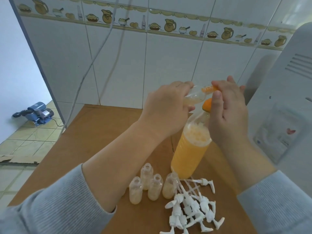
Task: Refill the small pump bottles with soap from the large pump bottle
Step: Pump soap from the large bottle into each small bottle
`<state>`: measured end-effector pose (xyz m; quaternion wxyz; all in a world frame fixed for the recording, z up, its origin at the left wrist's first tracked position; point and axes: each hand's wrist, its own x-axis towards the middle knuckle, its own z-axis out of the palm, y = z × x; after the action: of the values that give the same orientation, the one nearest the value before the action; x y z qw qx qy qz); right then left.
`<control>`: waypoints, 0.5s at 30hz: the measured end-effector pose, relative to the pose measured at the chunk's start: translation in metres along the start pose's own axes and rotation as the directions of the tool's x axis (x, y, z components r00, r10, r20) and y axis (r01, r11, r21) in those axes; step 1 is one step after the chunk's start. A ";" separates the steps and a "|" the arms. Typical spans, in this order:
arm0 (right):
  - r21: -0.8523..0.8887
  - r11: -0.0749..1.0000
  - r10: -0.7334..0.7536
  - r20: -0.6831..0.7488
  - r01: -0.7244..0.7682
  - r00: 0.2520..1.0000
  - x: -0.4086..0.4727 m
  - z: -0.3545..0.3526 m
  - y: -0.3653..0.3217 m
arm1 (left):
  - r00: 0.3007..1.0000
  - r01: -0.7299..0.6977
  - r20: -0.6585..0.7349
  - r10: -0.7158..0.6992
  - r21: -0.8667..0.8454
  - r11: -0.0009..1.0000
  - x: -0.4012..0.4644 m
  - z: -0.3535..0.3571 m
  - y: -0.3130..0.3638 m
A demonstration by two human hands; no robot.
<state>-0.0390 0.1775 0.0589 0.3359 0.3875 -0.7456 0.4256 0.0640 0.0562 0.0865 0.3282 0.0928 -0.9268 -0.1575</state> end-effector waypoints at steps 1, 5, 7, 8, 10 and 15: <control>-0.009 1.000 0.011 -0.014 -0.011 1.000 -0.001 0.001 0.000 | 1.000 -0.003 -0.004 0.003 0.003 1.000 0.000 0.001 0.000; -0.034 0.999 0.015 -0.062 -0.017 0.998 -0.006 0.012 0.001 | 1.000 0.001 -0.018 -0.001 0.012 1.000 0.001 0.003 -0.002; -0.039 0.999 0.025 -0.074 -0.028 0.997 -0.008 0.015 0.003 | 1.000 0.002 -0.011 -0.002 0.028 1.000 0.000 0.005 -0.003; -0.046 0.998 0.030 -0.072 -0.034 0.997 -0.010 0.017 0.004 | 1.000 0.001 -0.003 -0.001 0.034 0.999 -0.001 0.006 -0.004; -0.056 0.998 0.029 -0.053 -0.032 0.998 -0.012 0.016 0.004 | 1.000 0.004 0.013 -0.004 0.040 0.999 -0.002 0.007 -0.004; -0.034 0.999 -0.010 -0.019 0.009 1.000 0.001 0.003 -0.002 | 0.999 -0.013 -0.041 0.015 0.050 0.999 0.001 0.001 -0.003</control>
<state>-0.0381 0.1735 0.0598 0.3517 0.3811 -0.7477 0.4148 0.0624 0.0534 0.0851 0.3459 0.0976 -0.9240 -0.1304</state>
